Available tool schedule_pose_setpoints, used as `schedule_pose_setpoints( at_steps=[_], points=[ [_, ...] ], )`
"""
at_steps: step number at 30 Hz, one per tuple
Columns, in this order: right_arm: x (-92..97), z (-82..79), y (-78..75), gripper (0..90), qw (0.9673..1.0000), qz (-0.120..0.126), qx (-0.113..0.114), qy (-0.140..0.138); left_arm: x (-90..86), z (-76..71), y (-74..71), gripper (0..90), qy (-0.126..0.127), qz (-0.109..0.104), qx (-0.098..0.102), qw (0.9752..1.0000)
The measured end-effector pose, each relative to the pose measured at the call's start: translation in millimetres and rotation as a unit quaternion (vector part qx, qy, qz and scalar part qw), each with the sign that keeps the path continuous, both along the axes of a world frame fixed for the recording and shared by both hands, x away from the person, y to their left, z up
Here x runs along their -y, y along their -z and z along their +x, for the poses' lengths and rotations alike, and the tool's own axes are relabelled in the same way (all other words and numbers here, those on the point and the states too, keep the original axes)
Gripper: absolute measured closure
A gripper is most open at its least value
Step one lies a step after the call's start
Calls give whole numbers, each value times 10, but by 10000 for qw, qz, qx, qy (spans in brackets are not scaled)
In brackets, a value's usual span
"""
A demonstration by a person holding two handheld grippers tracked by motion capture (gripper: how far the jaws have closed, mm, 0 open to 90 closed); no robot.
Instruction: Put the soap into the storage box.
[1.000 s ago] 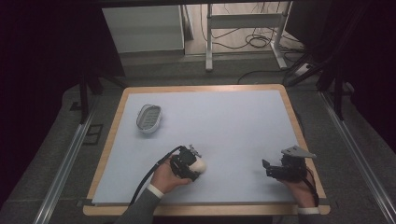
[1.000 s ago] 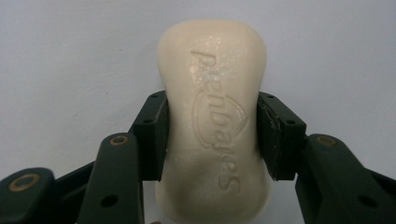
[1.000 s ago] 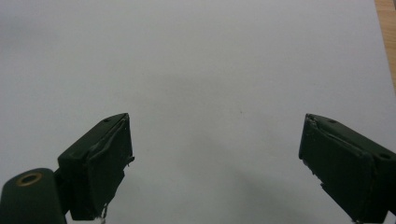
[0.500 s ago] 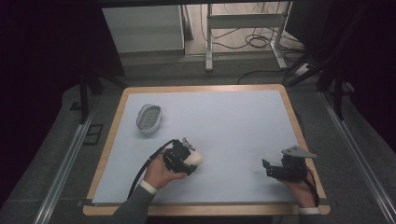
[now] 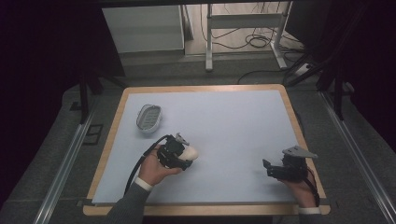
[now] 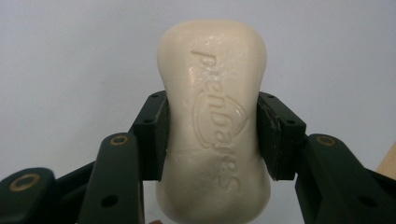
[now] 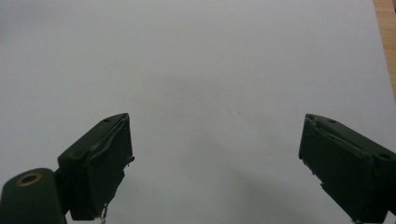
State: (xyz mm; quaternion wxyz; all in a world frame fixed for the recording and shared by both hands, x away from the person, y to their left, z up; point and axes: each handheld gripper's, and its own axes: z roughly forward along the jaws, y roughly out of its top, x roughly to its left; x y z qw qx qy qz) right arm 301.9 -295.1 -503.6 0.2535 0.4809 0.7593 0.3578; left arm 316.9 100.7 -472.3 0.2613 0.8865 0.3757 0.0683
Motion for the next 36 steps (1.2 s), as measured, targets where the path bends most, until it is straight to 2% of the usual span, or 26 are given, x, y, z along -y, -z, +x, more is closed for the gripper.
schedule_pose_setpoints(
  at_steps=[12,36],
  points=[
    [-2,0,7,95,10000,-12,-15,25,-109,27,-67,497,-80,-93,56,9999],
    [19,10,19,94,9999,-38,-44,149,-267,138,-168,497,-283,-49,128,9995]
  ],
)
